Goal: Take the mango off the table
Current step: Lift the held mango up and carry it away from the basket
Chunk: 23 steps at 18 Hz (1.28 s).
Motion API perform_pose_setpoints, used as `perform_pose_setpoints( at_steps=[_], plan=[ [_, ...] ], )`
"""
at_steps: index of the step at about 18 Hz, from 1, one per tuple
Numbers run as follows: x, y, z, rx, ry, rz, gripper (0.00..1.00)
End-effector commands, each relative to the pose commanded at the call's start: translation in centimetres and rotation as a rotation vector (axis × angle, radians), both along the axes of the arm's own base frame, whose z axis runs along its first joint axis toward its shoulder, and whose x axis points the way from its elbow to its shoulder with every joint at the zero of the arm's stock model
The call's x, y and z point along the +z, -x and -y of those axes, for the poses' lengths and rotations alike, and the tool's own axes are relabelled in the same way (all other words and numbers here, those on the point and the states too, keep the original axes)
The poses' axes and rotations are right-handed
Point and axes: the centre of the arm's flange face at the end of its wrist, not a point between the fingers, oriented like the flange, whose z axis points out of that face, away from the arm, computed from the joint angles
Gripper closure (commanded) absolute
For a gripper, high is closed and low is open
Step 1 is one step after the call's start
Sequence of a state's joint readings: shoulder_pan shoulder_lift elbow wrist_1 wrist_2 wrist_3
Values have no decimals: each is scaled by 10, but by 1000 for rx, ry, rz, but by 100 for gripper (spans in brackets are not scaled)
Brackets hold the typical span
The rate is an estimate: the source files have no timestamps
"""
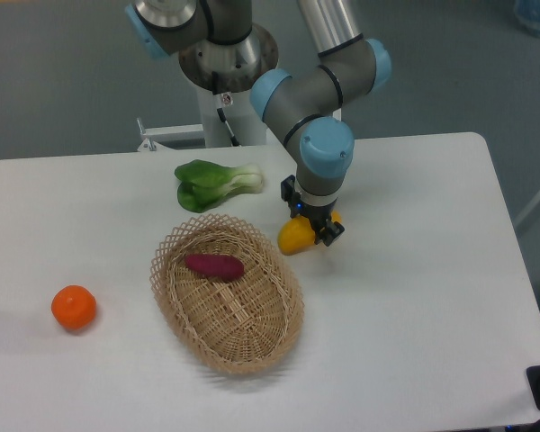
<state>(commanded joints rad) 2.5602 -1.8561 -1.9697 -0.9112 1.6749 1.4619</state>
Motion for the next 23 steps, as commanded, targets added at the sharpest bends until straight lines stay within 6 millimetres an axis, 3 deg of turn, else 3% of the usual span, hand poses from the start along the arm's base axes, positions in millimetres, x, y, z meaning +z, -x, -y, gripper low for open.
perform_pose_setpoints(
  at_steps=[5, 11, 18, 23],
  plan=[
    [11, 6, -8, -9, -3, -22, 45],
    [46, 32, -19, 1, -41, -63, 45],
    [103, 80, -24, 50, -76, -23, 48],
    [111, 122, -39, 126, -106, -59, 48]
  ],
)
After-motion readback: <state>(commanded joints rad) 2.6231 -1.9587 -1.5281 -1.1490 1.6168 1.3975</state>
